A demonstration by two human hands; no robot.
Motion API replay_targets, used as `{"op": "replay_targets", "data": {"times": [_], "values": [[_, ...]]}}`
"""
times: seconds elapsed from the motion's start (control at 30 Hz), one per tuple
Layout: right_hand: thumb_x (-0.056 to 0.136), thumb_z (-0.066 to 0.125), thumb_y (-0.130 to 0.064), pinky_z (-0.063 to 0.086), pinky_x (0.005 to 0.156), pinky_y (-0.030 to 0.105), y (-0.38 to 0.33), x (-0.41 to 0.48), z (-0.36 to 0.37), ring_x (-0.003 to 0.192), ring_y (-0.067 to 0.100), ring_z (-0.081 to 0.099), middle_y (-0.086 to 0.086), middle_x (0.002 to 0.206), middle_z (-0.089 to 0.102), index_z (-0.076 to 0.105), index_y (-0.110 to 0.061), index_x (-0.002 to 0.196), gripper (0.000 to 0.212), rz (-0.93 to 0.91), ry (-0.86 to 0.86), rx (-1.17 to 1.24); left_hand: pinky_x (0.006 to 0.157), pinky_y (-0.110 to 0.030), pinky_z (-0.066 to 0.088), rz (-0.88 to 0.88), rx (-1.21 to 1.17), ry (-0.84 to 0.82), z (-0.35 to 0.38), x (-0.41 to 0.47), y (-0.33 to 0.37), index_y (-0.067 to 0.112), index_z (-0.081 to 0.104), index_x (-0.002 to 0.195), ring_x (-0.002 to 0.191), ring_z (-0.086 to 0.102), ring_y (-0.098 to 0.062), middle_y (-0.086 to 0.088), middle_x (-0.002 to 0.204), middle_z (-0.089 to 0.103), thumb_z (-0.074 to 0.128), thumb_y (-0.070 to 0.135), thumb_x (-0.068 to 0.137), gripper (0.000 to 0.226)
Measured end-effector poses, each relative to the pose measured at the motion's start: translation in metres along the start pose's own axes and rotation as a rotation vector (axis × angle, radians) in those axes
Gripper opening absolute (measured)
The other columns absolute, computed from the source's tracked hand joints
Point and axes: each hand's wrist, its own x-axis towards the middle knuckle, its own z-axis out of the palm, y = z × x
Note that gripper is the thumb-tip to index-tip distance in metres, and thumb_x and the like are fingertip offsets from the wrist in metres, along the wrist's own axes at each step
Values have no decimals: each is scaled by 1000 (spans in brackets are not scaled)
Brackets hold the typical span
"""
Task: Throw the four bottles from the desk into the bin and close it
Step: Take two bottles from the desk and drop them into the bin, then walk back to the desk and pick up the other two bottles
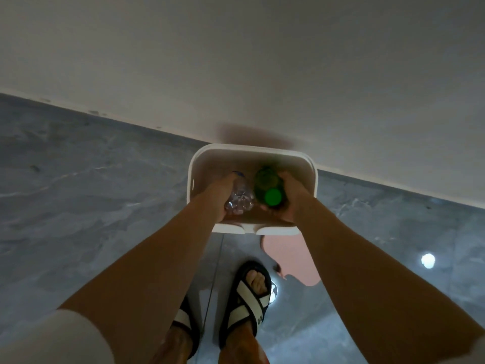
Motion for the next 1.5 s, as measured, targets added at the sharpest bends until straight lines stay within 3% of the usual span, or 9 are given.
{"op": "replay_targets", "data": {"times": [0.17,0.33,0.53,0.77,0.93,1.17,1.27,1.4,1.5], "values": [[80,65,-54,51,98,49,-2,34,0,117,38,55,17,133,53,43,-19,136,70,-17,40,17,96,-45,51,-6,-17,-51,2,24,1,11,52,124,110,60,-34,-17,113,61,56,39,86,48],[82,60,-57,49,99,51,-3,49,-3,114,38,56,17,129,56,47,-18,133,65,-16,44,73,62,-42,59,-19,-127,-113,8,31,-1,18,44,128,101,61,-33,-15,121,55,61,47,82,57],[83,61,-54,56,87,50,-1,25,-5,108,39,57,19,124,54,45,-17,131,62,-37,56,139,103,-46,46,-7,48,46,5,19,-6,17,43,132,109,58,-32,-15,122,58,53,60,82,67],[97,48,-39,56,68,37,21,-59,-13,92,31,63,20,110,62,50,-6,127,44,-141,4,104,71,-30,51,431,584,183,-13,-72,-6,5,60,108,78,58,-20,-6,84,62,41,25,95,30],[95,55,-16,56,72,36,51,-148,-29,78,28,66,20,87,67,60,4,95,21,-103,-82,113,92,-33,44,495,773,135,-40,-155,-30,4,60,115,110,58,-31,-16,118,64,44,21,95,30],[92,45,-2,43,51,24,88,-299,-40,54,21,47,16,66,51,53,24,103,29,-201,39,-400,76,-36,44,506,1008,17,-87,-304,-70,14,44,66,79,47,-19,-5,71,48,38,10,96,30],[92,52,-17,54,76,39,105,-366,-48,71,22,61,11,77,66,63,-16,70,25,-382,67,-807,78,-32,46,429,866,104,-112,-367,-91,10,61,99,91,58,-27,-10,91,60,43,15,95,19],[96,48,-16,48,67,37,122,-434,-59,69,26,59,28,85,68,62,7,84,29,-524,37,-1081,79,-32,49,400,708,202,-149,-448,-118,31,55,77,69,54,-11,13,69,51,50,18,91,20],[97,47,-16,46,65,32,128,-474,-60,71,26,62,27,86,69,61,8,90,29,-608,1,-1289,78,-26,43,420,669,250,-174,-496,-134,23,51,76,82,60,-16,6,74,53,48,24,91,16]]}}
